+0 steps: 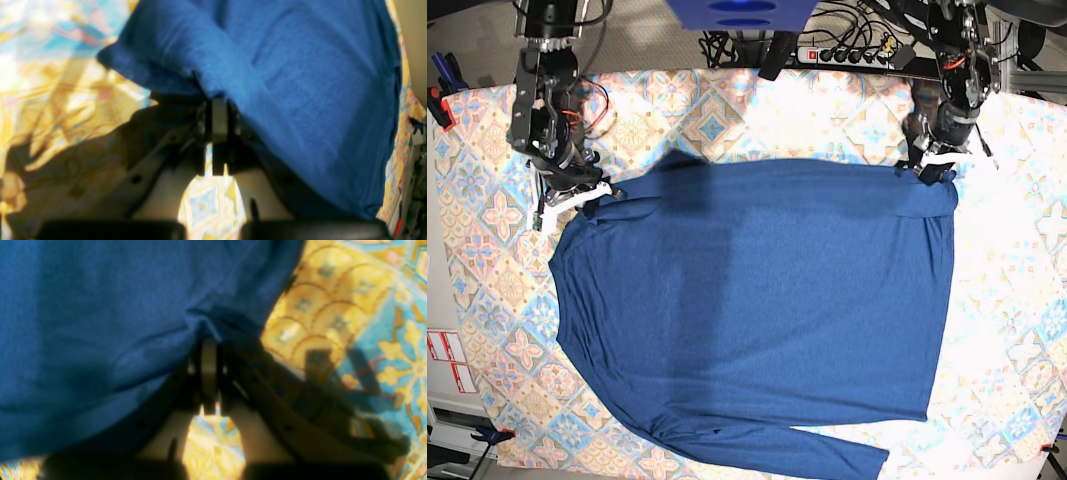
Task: Fold the T-shirt properly
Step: 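Lift both shoulder corners and pull them toward the hem, then hold both corners and drag the shirt across the cloth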
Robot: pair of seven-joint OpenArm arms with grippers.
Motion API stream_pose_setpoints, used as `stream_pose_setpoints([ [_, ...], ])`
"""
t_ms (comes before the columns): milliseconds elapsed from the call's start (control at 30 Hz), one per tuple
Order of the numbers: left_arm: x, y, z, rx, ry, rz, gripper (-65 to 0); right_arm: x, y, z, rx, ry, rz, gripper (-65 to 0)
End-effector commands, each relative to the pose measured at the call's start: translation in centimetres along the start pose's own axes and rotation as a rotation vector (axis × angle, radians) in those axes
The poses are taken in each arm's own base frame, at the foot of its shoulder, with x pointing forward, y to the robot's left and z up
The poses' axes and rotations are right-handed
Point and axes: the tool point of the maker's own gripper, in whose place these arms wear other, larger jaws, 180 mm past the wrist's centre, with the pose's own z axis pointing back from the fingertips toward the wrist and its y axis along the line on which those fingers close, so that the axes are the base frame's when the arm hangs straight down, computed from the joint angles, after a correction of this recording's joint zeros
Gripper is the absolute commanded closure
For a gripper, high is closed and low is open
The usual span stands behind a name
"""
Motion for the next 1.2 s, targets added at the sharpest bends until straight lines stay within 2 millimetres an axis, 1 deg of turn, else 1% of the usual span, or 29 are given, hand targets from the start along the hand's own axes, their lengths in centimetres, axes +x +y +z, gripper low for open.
stream_pose_setpoints([
  [0, 1.2, -0.8, 0.2, -0.025, -0.035, -0.016, 0.0, 1.2, -0.2, 0.4, 0.0, -0.043, -0.001, -0.4],
  [100, 1.8, -1.0, 0.0, -0.03, -0.048, -0.012, 0.0, 1.4, -0.9, 0.6, -0.016, -0.051, -0.013, -0.4],
  [200, 3.5, -2.3, -0.6, -0.057, -0.089, -0.007, 0.0, 1.7, -0.8, 0.5, -0.012, -0.057, -0.012, -0.4],
  [333, 5.9, -5.0, -1.7, -0.116, -0.141, -0.005, 0.0, 4.7, 0.5, 0.0, 0.014, -0.114, -0.009, -0.4],
  [400, 6.8, -6.0, -2.0, -0.137, -0.161, -0.004, 0.0, 6.1, 1.0, -0.2, 0.025, -0.138, -0.011, -0.4],
  [500, 7.8, -6.7, -2.9, -0.149, -0.175, 0.004, 0.0, 8.4, 1.9, -0.4, 0.042, -0.183, -0.011, -0.4],
  [567, 8.4, -7.1, -3.6, -0.155, -0.183, 0.013, 0.0, 9.5, 2.2, -0.7, 0.047, -0.199, -0.014, -0.4],
  [733, 9.2, -7.5, -5.5, -0.155, -0.182, 0.049, 0.0, 10.3, 2.1, -2.3, 0.043, -0.183, -0.041, -0.4],
  [800, 9.8, -8.1, -6.0, -0.163, -0.187, 0.059, 0.0, 10.7, 2.1, -2.8, 0.044, -0.178, -0.051, -0.4],
  [967, 12.0, -10.0, -6.3, -0.201, -0.224, 0.046, 0.0, 12.4, 2.6, -3.7, 0.051, -0.189, -0.067, -0.4],
  [1067, 12.8, -10.7, -6.3, -0.216, -0.24, 0.044, 0.0, 13.2, 2.7, -4.3, 0.052, -0.188, -0.079, -0.4],
  [1133, 13.8, -10.8, -6.2, -0.215, -0.253, 0.029, 0.0, 14.0, 3.0, -4.6, 0.056, -0.193, -0.085, -0.4],
  [1167, 13.9, -10.5, -6.3, -0.209, -0.252, 0.028, 0.0, 14.3, 3.1, -4.7, 0.058, -0.194, -0.088, -0.4],
])
